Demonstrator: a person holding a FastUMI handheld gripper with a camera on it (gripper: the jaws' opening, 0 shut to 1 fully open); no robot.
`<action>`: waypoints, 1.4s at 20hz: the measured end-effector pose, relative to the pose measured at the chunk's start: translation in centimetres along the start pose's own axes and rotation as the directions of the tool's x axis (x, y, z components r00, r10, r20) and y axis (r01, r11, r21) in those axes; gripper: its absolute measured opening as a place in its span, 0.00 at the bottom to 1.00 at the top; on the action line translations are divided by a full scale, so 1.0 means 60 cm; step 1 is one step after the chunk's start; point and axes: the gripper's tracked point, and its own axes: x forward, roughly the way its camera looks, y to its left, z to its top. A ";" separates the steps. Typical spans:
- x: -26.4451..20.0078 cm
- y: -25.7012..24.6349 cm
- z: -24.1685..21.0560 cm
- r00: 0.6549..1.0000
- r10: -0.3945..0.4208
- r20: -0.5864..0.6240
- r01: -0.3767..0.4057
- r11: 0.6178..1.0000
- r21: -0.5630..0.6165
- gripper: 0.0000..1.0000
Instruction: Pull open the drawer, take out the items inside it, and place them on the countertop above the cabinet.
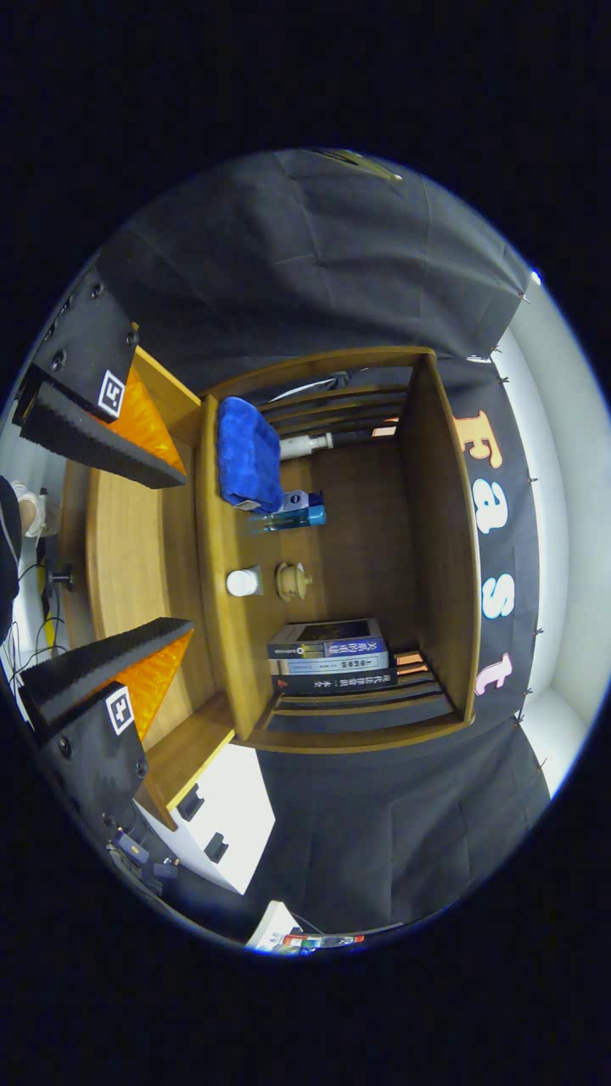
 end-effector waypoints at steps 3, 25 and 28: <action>-0.013 -0.006 -0.047 1.000 -0.012 -0.010 0.012 1.000 -0.012 0.99; 0.038 -0.036 -0.211 0.974 -0.093 -0.205 0.074 0.993 -0.096 0.99; 0.062 -0.033 -0.197 0.977 -0.076 -0.197 0.062 0.995 -0.076 0.98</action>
